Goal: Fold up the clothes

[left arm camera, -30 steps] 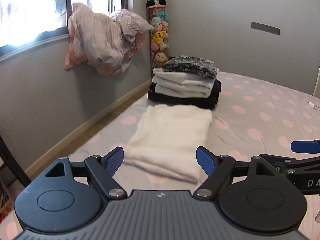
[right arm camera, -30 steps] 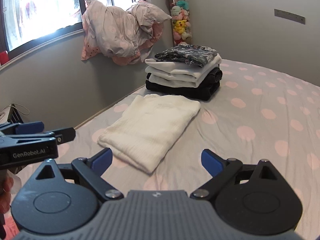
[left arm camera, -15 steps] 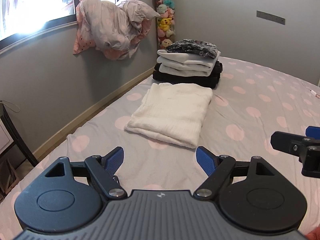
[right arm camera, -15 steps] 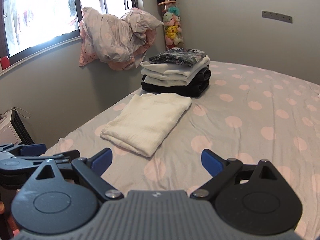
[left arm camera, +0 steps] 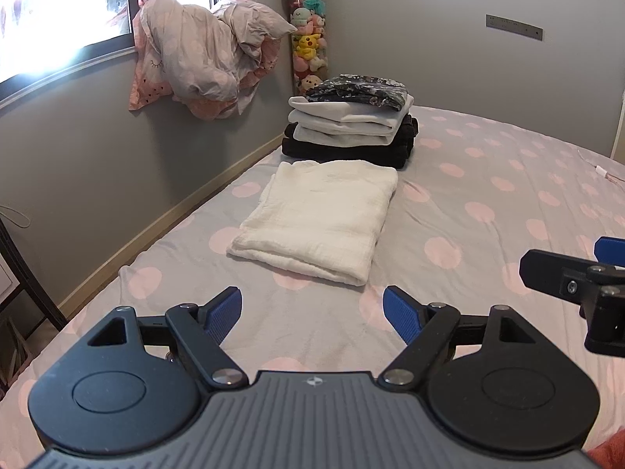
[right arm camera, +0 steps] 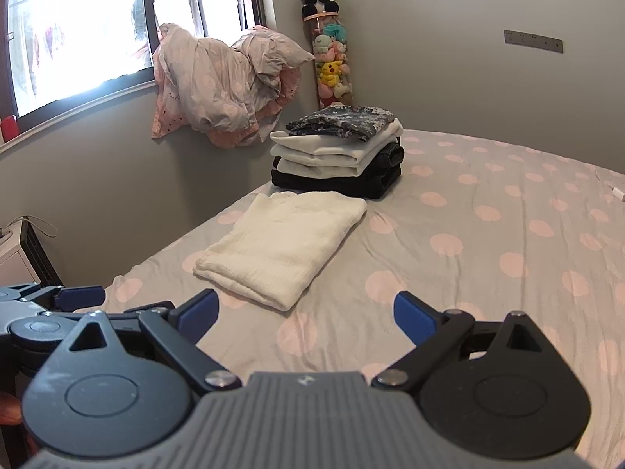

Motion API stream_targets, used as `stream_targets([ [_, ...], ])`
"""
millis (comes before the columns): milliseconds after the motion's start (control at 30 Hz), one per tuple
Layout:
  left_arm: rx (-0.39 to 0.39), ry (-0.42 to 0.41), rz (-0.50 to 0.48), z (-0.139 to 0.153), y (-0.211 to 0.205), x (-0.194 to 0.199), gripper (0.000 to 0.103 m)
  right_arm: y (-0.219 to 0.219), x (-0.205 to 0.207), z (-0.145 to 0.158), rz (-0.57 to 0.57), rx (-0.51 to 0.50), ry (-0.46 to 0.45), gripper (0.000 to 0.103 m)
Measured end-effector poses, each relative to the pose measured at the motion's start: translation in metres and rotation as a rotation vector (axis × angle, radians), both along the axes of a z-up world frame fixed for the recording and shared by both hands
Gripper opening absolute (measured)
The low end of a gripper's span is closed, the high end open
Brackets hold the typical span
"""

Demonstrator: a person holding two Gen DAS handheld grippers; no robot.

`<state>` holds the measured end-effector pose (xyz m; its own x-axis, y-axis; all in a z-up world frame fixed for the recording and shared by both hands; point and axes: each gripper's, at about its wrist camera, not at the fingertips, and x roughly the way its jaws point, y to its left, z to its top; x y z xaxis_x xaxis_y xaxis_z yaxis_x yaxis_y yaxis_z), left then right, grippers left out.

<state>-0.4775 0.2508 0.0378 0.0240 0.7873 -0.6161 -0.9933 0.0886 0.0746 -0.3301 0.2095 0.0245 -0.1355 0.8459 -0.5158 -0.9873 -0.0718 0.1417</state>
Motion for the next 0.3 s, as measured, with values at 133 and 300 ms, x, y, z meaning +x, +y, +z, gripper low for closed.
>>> stream_targets([
  [133, 0.0, 0.003, -0.003, -0.0009, -0.0002, 0.0017, 0.094, -0.0011, 0.002, -0.0021, 0.002, -0.004, 0.005, 0.098],
  [300, 0.013, 0.006, -0.009, -0.0005, -0.0027, 0.0044, 0.094, -0.0022, 0.0027, -0.0036, 0.006, -0.011, 0.011, 0.098],
])
